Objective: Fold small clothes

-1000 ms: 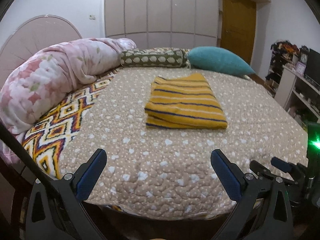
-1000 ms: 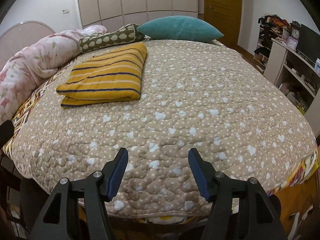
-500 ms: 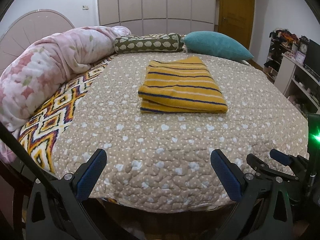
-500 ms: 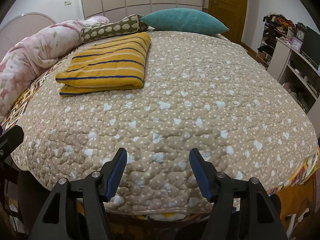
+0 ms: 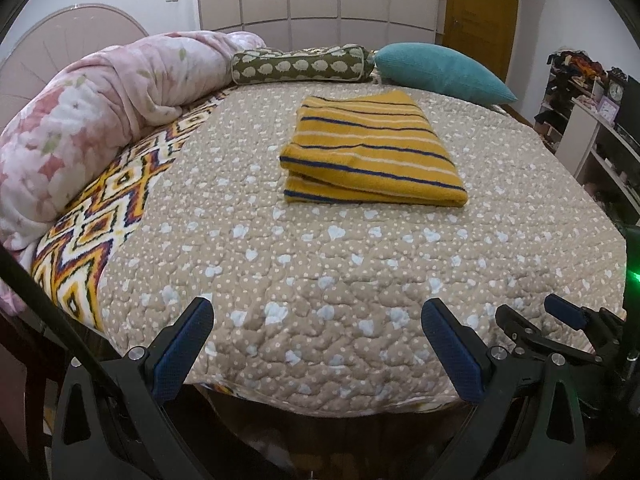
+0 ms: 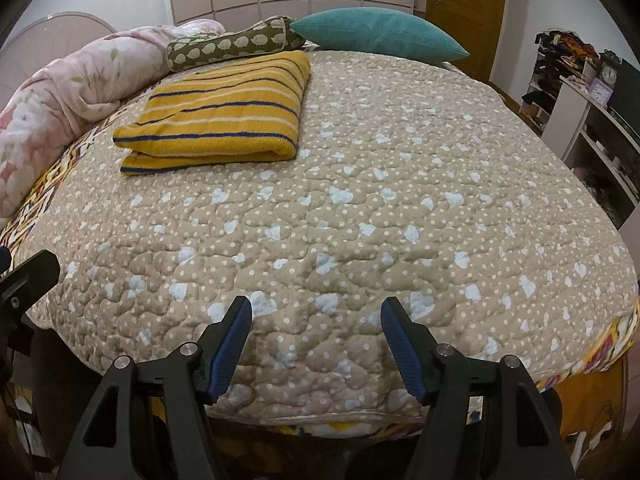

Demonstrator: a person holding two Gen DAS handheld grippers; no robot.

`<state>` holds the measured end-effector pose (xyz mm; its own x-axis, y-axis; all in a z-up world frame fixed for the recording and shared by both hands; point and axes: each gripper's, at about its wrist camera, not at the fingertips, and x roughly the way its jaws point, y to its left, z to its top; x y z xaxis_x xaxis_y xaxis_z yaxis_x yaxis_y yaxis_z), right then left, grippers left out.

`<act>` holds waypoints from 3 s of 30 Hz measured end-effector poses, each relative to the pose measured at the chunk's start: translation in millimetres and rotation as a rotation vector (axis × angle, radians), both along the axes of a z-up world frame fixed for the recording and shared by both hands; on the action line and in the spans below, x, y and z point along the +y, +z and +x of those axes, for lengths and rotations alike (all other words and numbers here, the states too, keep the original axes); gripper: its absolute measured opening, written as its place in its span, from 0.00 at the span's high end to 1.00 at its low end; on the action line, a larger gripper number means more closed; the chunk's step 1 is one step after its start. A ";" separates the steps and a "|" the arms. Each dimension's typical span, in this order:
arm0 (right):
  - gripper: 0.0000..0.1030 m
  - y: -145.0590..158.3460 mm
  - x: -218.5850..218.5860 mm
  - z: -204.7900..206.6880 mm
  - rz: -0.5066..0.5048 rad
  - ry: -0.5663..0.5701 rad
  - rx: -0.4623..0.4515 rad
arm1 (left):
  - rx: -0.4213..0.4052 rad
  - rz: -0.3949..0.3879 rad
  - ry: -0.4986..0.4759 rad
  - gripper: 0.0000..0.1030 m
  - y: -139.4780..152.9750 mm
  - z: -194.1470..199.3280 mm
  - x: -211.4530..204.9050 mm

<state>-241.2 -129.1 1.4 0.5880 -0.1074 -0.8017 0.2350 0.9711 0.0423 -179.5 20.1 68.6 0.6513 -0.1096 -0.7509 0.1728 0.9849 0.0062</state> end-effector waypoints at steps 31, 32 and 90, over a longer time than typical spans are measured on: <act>0.30 -8.0 5.5 0.9 0.007 0.014 0.023 | 0.082 -0.001 0.009 0.00 -17.6 7.8 1.0; 0.30 -8.1 5.7 0.8 0.007 0.014 0.023 | 0.083 -0.001 0.009 0.00 -17.7 7.8 0.9; 0.29 -10.9 8.4 1.3 -0.002 0.030 0.022 | 0.114 -0.015 0.000 0.00 -28.2 10.3 1.4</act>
<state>-239.9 -120.7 -9.5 0.5731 -0.0917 -0.8143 0.2069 0.9777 0.0355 -169.2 21.5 40.4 0.5615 -0.1214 -0.8185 0.1711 0.9848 -0.0287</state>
